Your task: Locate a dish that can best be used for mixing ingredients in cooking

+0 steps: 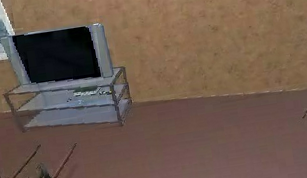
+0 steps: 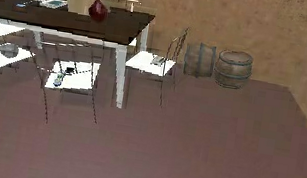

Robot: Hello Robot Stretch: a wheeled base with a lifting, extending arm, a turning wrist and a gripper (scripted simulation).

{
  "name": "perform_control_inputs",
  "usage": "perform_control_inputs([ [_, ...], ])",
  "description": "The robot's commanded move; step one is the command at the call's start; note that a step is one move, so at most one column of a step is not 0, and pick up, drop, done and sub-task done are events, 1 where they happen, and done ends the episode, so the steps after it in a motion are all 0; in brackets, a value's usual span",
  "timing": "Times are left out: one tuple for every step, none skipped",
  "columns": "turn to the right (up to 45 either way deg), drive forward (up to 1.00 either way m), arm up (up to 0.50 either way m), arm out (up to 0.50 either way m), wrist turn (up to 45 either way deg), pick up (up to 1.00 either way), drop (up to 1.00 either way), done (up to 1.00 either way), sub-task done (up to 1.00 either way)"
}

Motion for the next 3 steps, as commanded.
perform_control_inputs([
  [39.0, 0.00, 0.00, 0.00, 0.0, 0.00, 0.00, 0.00, 0.00],
  [0.0, 1.00, 0.00, 0.00, 0.0, 0.00, 0.00, 0.00, 0.00],
  [0.0, 0.30, 0.00, 0.00, 0.0, 0.00, 0.00, 0.00, 0.00],
])
